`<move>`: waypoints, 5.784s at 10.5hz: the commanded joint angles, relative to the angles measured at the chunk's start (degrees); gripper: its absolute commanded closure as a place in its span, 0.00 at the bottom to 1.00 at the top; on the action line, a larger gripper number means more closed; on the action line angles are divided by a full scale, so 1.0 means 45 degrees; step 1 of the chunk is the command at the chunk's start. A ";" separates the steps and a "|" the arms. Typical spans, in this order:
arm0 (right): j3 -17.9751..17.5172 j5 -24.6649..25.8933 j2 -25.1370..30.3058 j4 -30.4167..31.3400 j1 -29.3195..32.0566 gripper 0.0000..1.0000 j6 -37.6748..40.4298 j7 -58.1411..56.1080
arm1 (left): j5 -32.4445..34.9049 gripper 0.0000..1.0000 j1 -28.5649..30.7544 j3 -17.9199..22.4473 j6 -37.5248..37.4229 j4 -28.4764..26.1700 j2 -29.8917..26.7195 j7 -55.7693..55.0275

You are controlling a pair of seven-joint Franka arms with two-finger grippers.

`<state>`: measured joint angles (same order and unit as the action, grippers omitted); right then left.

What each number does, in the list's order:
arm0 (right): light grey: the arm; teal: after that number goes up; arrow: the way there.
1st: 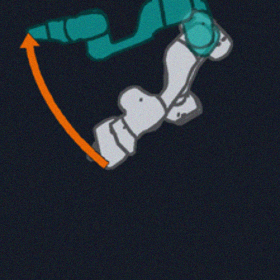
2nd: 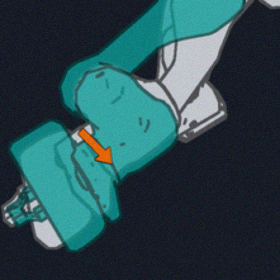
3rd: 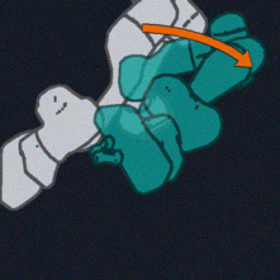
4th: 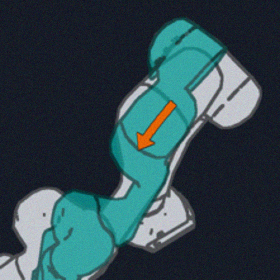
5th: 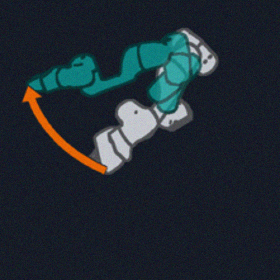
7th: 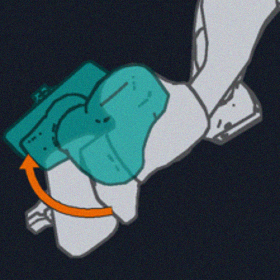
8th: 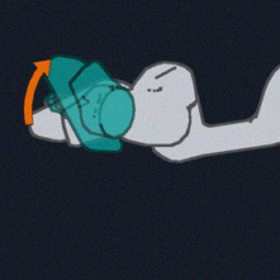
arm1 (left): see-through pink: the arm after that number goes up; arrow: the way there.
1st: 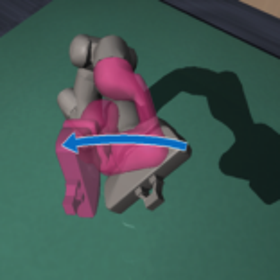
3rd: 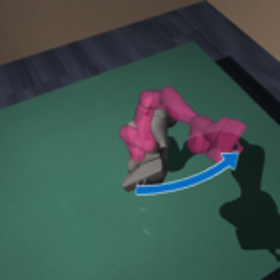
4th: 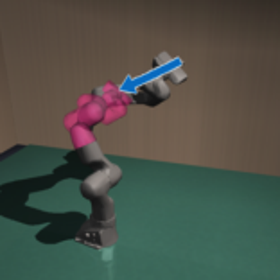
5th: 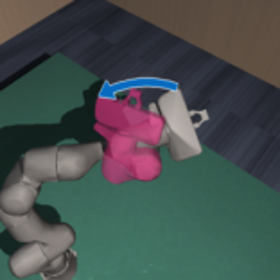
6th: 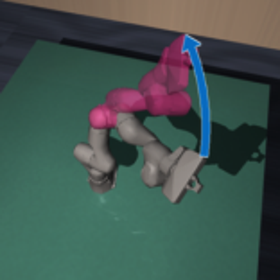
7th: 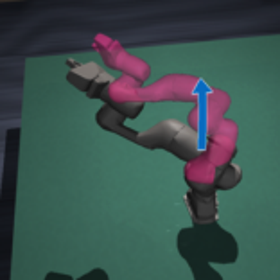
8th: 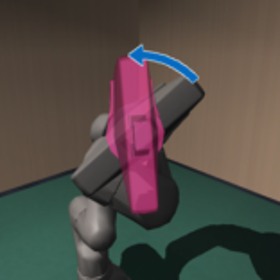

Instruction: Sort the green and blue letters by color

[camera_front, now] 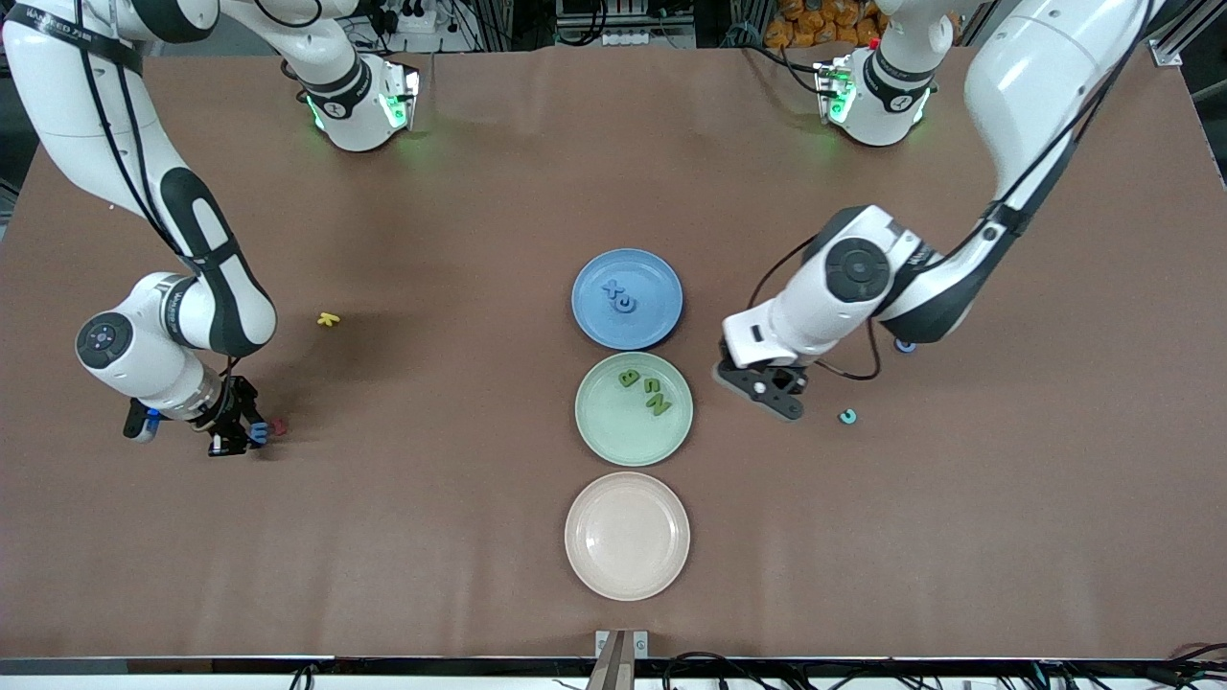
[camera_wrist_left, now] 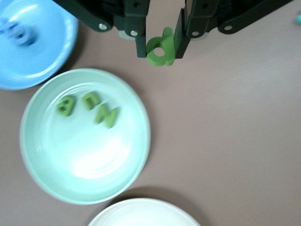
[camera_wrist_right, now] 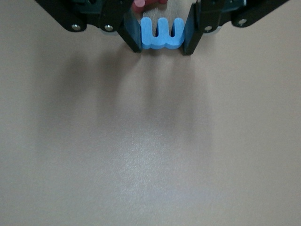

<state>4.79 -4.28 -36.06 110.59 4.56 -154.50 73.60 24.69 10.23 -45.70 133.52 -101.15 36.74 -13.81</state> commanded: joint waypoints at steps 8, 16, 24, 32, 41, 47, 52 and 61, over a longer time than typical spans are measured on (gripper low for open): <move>0.0009 -0.0124 0.0221 -0.1253 0.0021 0.84 0.2123 -0.2976 | -0.0331 0.68 -0.6121 0.3340 0.0326 0.4020 0.2792 -0.3708; 0.0068 -0.0299 0.0942 -0.2077 -0.1966 0.83 0.3123 -0.3328 | -0.0213 0.00 -0.4680 0.3536 -0.1381 0.3864 0.0418 -0.3611; 0.0049 -0.0280 0.1314 -0.1920 -0.7902 0.88 0.3689 -0.3778 | -0.2551 0.00 -0.1264 0.3477 -0.6893 0.3864 -0.4740 -0.2020; -0.0030 -0.0280 0.0925 -0.1959 -1.2338 0.86 0.3768 -0.3641 | -0.4256 0.00 -0.0316 0.5363 -0.8090 0.3453 -0.6483 0.0331; -0.0538 -0.0104 0.1625 -0.1998 -1.0397 0.00 0.4544 -0.5076 | -0.5448 0.00 -0.1922 0.8496 -0.8988 0.3277 -0.7441 0.3400; -0.0401 -0.0007 0.2408 -0.1960 -0.5611 0.00 0.5545 -1.1365 | -0.5468 0.00 -0.1883 0.8380 -0.9378 0.3297 -0.8084 0.3988; 0.1317 0.0110 0.3831 -0.2057 -0.3869 0.00 0.5565 -1.5043 | -0.5585 0.00 -0.1804 0.7792 -0.9847 0.3375 -0.8144 0.2971; 0.2919 0.2201 0.5996 -0.6237 -0.3788 0.00 1.2669 -1.5985 | -0.5410 0.00 -0.1804 0.7989 -1.0101 0.3434 -0.8300 0.3089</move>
<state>18.11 5.34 -13.02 84.29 -12.77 -102.68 1.57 0.86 1.91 -9.98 88.61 -85.18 0.38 -0.13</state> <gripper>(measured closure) 0.000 0.000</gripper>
